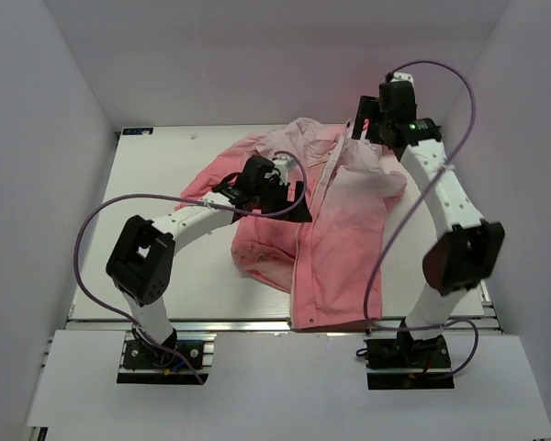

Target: Zip up the jacket

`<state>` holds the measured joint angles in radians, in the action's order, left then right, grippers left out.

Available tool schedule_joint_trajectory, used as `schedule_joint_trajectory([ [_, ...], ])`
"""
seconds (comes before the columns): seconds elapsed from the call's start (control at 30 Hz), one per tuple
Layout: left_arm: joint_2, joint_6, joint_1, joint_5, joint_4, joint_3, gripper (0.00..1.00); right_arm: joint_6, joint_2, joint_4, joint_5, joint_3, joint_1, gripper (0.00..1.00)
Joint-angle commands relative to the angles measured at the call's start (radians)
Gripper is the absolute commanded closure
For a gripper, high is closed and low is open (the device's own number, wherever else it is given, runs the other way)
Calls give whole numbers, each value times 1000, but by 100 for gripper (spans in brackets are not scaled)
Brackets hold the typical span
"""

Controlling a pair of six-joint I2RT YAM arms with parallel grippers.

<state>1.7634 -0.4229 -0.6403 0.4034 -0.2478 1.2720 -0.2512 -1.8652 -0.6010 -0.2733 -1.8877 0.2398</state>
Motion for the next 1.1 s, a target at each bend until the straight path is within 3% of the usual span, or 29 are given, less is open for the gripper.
schedule_joint_trajectory([
  [0.0,37,24,8,-92,-37,52,2,-26,165,-37,-102,149,79,11],
  [0.1,103,12,34,-74,-64,107,2,-129,263,-59,-115,381,174,11],
  [0.23,151,1,86,-61,-35,67,2,-230,374,81,138,777,231,11],
  [0.33,169,0,122,-106,-50,27,2,-243,387,124,221,910,236,11],
  [0.5,163,-40,255,-66,-13,-110,2,-296,272,69,22,928,208,11],
  [0.7,120,-42,384,-161,-36,-207,2,-304,149,-14,-174,865,26,11],
  [0.87,108,-50,484,-196,-68,-238,2,-260,115,39,-176,817,-92,11],
  [1.07,71,-63,527,-279,-111,-198,2,-223,-41,18,-187,590,-149,11],
])
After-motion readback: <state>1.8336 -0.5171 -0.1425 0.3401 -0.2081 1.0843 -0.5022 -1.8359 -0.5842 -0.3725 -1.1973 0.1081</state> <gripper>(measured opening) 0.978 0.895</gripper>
